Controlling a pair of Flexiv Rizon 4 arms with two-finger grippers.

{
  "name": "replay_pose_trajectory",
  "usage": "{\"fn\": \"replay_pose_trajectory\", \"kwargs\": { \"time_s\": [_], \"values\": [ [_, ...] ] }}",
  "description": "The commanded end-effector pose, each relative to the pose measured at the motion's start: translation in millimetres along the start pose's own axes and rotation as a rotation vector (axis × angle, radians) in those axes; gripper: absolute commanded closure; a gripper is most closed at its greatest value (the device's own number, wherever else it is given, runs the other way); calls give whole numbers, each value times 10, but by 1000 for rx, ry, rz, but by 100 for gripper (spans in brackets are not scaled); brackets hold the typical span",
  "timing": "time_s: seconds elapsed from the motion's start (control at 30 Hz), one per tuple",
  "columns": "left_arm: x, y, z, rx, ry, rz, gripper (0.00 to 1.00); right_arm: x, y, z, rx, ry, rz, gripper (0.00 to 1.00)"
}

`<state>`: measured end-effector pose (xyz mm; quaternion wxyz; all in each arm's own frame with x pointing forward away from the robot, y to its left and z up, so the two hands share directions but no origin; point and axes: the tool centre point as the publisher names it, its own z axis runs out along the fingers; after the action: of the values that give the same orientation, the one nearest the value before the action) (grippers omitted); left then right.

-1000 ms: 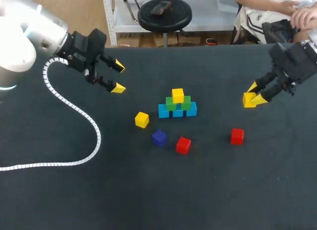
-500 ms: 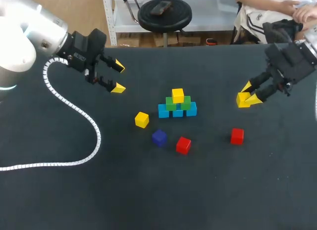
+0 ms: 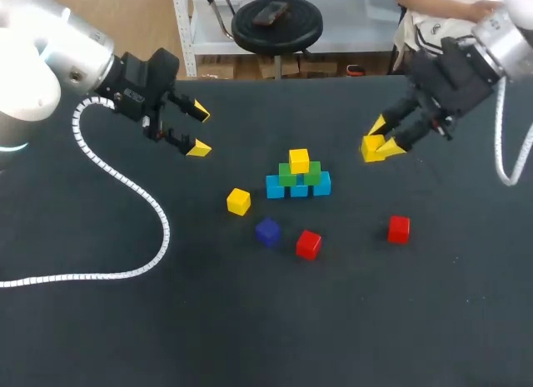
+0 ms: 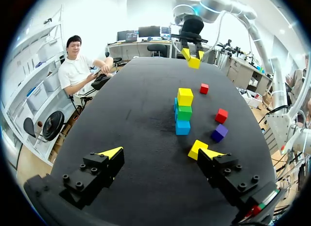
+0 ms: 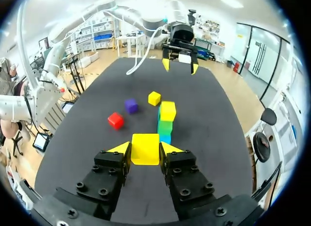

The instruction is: Place the blue cubes, place green cubes on the blue cubes, place the yellow cubes on the green cubes, then place the red cubes on the yellow cubes, and place purple cube on the red cubes.

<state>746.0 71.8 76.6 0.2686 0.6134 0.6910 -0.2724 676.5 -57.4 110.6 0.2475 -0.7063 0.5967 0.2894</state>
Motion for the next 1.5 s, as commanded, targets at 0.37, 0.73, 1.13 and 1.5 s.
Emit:
{"fn": "replay_pose_trajectory", "kwargs": {
  "time_s": [0.37, 0.73, 1.13, 1.5],
  "values": [
    [-1, 23, 2, 5, 2, 1, 0, -176, -24, 465, -31, 1, 57, 100],
    [-1, 23, 2, 5, 2, 1, 0, -273, -135, 558, -30, 4, 21, 100],
    [-1, 23, 2, 5, 2, 1, 0, -300, -278, 596, -12, -16, 15, 100],
    [-1, 23, 2, 5, 2, 1, 0, -315, -258, 587, -16, -17, 16, 100]
  ]
}}
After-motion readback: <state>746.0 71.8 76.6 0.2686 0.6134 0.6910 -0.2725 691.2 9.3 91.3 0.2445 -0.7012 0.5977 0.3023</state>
